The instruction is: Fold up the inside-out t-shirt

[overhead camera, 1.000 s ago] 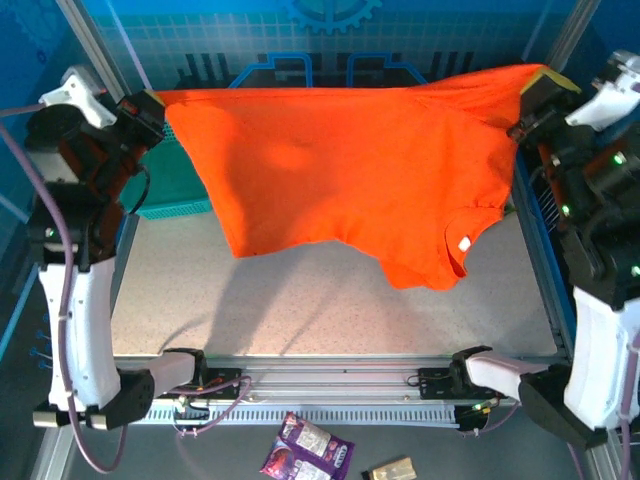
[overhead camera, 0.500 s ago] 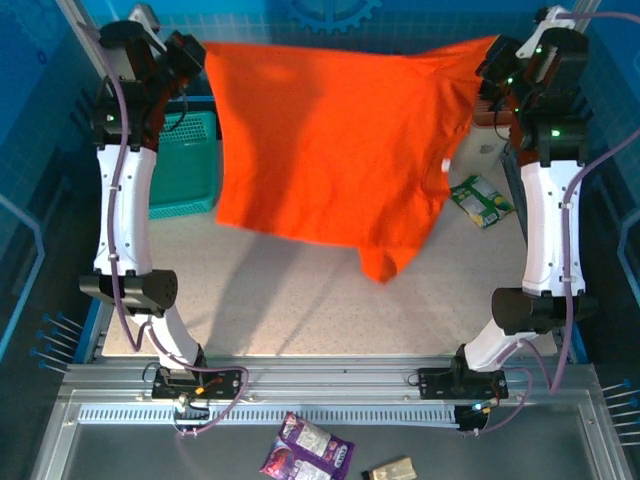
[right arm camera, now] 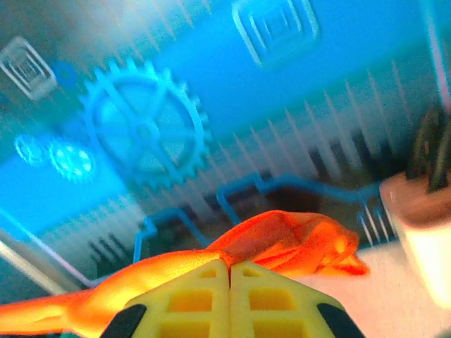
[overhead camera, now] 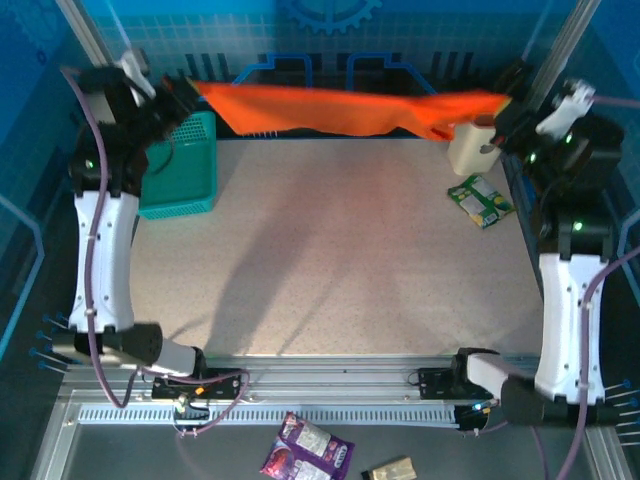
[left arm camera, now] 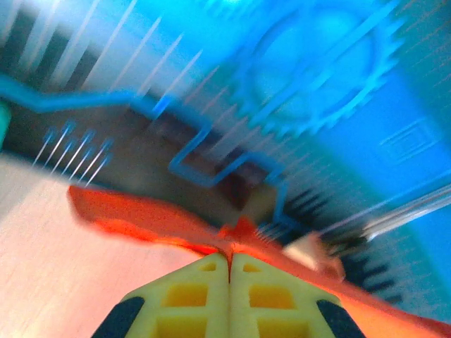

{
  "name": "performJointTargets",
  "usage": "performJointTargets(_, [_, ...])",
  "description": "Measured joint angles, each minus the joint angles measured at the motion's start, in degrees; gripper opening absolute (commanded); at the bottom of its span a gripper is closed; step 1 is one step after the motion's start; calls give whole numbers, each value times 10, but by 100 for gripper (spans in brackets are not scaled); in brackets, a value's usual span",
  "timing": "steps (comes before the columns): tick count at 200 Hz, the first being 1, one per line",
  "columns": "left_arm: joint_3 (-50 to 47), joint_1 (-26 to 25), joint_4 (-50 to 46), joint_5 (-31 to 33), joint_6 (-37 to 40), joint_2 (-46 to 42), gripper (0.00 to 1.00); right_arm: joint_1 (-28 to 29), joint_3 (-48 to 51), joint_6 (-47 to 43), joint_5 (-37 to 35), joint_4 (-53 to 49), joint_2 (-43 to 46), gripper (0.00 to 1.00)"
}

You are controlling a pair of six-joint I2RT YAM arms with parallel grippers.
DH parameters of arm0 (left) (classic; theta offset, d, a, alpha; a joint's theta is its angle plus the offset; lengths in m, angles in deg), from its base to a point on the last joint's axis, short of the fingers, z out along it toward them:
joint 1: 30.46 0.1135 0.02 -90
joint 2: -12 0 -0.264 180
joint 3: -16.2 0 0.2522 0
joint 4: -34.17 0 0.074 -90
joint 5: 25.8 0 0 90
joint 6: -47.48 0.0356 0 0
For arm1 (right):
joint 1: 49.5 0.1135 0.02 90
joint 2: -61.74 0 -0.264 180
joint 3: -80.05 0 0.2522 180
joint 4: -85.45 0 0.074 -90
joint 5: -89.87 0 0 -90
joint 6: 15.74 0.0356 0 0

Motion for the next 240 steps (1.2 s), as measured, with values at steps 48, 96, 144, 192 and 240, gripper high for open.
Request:
performJointTargets(48, [-465, 3, 2, -11, -5, -172, 0, -1, 411, 45, 50, -70, 185, 0])
performJointTargets(96, [-690, 3, 1, 19, -60, -171, 0, -1, 622, 73, 67, -99, 200, 0])
performJointTargets(144, [-695, 3, -8, 66, -98, -180, 0, 12, 625, 83, 79, -130, 251, 0])
performJointTargets(192, [-697, 3, -80, 111, -135, -302, 0, 57, 625, 115, 80, -198, 323, 0])
performJointTargets(240, [-713, 3, -133, 119, -167, -379, 0, 80, 621, 128, 80, -203, 311, 0])
